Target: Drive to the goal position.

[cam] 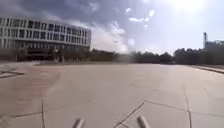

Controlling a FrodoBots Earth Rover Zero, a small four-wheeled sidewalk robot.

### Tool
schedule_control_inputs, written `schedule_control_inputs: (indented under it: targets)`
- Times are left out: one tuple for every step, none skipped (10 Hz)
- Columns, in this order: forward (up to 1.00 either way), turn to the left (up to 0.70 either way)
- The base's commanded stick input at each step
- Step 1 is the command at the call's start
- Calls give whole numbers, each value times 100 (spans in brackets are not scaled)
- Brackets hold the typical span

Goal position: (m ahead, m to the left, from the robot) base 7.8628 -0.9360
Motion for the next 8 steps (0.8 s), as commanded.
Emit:
schedule_control_inputs:
  targets:
    - [69, 0]
    - [70, 0]
    - [70, 0]
    - [70, 0]
    - [70, 0]
    - [70, 0]
    - [70, 0]
    - [70, 0]
